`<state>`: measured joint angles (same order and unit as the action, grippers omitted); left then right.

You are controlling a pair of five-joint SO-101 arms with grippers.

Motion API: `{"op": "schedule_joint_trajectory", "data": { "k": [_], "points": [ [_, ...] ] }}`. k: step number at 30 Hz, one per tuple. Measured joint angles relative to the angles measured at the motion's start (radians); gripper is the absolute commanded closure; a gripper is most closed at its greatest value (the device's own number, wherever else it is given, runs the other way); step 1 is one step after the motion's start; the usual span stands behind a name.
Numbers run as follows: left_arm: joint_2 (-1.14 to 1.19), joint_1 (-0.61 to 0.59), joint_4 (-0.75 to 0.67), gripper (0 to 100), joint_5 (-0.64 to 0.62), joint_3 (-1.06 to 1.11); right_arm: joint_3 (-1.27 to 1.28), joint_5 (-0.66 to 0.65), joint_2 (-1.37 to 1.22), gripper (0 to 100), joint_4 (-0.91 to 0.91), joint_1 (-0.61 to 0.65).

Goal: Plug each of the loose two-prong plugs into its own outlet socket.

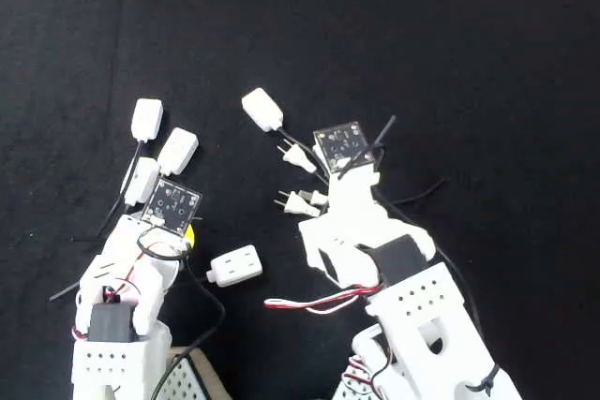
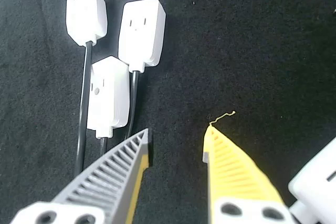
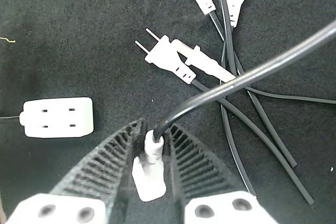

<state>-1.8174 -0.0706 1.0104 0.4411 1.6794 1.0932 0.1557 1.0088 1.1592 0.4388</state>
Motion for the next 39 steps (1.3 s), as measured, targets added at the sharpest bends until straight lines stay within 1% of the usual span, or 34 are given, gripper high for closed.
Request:
{"op": "schedule_joint_trajectory", "data": {
  "k": [39],
  "points": [
    [0.000,0.000,0.000,83,0.000,0.000,0.017,0.000,0.000,98.7,-0.008,0.000]
  ]
}}
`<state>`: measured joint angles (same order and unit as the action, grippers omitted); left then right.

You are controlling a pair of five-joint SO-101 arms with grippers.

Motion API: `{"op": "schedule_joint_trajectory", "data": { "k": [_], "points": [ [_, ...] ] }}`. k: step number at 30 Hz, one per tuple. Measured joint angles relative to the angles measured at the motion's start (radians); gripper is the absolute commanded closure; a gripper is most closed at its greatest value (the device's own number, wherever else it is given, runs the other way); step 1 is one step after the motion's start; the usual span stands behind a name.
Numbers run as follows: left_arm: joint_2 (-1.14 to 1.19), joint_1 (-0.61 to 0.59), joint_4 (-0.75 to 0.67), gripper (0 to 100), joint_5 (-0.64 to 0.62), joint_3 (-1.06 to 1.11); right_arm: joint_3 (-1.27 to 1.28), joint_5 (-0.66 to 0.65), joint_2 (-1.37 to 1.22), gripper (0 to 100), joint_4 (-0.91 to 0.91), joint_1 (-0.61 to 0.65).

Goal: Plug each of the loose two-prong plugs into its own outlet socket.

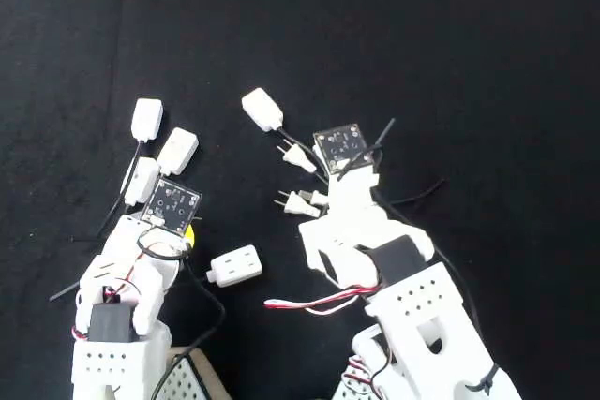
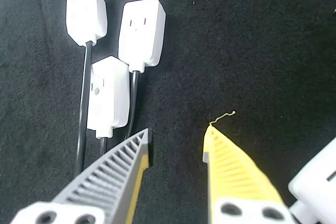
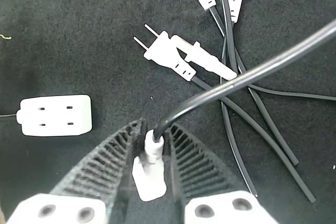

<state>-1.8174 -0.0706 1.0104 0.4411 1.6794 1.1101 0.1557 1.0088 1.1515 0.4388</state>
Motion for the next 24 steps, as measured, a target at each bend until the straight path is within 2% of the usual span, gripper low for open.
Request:
{"op": "schedule_joint_trajectory", "data": {
  "k": [24],
  "points": [
    [0.000,0.000,0.000,83,0.000,0.000,0.015,-0.015,0.000,98.7,-0.026,0.000]
  ]
}}
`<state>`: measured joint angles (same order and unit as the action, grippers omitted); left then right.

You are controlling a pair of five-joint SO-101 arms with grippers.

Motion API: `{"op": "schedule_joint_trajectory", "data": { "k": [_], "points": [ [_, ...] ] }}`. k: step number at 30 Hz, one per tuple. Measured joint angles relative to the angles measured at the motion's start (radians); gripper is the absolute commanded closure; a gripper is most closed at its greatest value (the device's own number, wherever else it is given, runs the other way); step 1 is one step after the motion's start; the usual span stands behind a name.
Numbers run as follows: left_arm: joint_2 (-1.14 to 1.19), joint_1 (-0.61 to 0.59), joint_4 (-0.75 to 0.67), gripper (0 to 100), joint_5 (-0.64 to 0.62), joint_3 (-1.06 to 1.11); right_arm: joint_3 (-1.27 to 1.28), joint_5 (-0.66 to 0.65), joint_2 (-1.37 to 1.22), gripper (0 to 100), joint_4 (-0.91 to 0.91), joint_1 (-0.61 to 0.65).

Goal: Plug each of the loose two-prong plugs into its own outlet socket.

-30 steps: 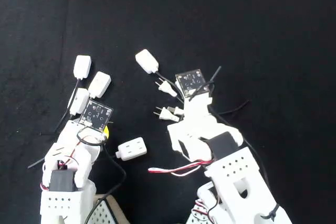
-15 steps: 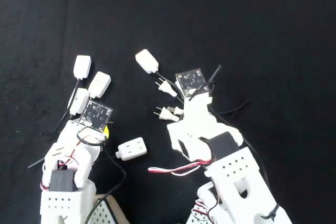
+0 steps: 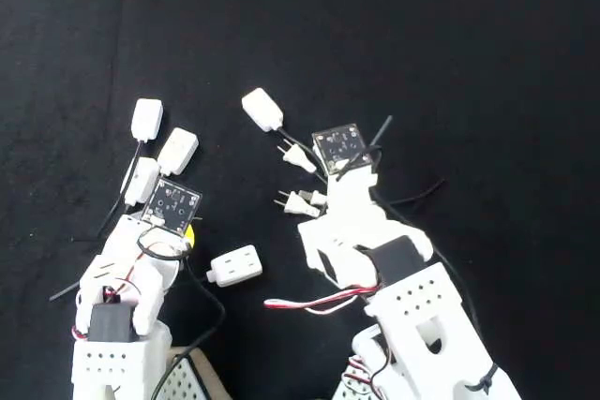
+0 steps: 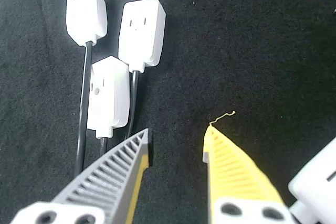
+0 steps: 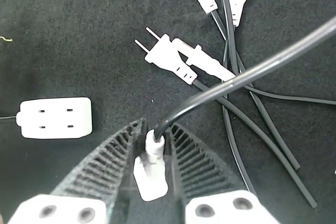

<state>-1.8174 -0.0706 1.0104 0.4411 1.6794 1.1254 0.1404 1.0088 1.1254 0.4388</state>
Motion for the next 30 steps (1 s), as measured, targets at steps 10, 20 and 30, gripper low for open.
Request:
{"op": "schedule_joint_trajectory", "data": {
  "k": [10,20,30],
  "points": [
    [0.000,0.000,0.000,83,0.000,0.000,0.000,-0.003,0.000,98.7,0.000,0.000],
    [0.000,0.000,0.000,83,0.000,0.000,0.000,-0.003,0.000,98.7,0.000,0.000],
    [0.000,0.000,0.000,83,0.000,0.000,-0.020,0.009,0.000,98.7,0.000,-0.008]
  ]
}}
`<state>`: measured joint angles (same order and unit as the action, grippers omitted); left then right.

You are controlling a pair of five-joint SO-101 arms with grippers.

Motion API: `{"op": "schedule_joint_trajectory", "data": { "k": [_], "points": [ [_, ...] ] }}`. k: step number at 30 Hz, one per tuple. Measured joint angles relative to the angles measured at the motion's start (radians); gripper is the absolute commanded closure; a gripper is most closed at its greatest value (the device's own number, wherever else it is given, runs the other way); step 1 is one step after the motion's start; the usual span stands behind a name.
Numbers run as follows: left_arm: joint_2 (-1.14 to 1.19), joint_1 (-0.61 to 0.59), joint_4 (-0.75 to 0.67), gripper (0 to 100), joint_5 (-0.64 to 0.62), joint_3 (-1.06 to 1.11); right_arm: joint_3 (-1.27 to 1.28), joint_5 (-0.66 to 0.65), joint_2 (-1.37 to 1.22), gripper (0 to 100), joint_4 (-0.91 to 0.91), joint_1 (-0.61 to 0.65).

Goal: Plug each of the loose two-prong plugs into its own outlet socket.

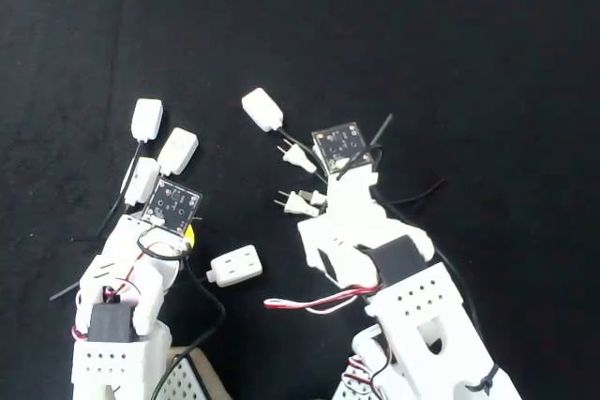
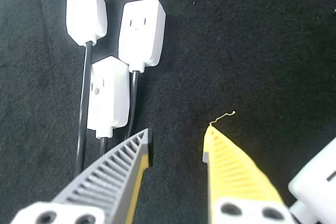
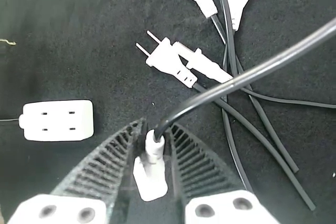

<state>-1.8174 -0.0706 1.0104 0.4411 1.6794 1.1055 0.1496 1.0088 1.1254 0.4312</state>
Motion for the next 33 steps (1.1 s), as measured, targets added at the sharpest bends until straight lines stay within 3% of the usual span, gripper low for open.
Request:
{"op": "schedule_joint_trajectory", "data": {
  "k": [5,11,23,30,33],
  "points": [
    [0.000,0.000,0.000,83,0.000,0.000,-0.018,0.048,0.000,98.7,-0.002,-0.055],
    [0.000,0.000,0.000,83,0.000,0.000,-0.038,0.064,0.000,98.7,-0.008,-0.068],
    [0.000,0.000,0.000,83,0.000,0.000,-0.123,0.218,0.000,98.7,-0.057,-0.068],
    [0.000,0.138,-0.133,83,-0.003,-0.005,-0.124,0.233,0.000,98.7,-0.135,-0.023],
    [0.000,0.218,-0.250,83,-0.084,-0.005,-0.124,0.233,0.034,98.7,-0.146,0.023]
  ]
}}
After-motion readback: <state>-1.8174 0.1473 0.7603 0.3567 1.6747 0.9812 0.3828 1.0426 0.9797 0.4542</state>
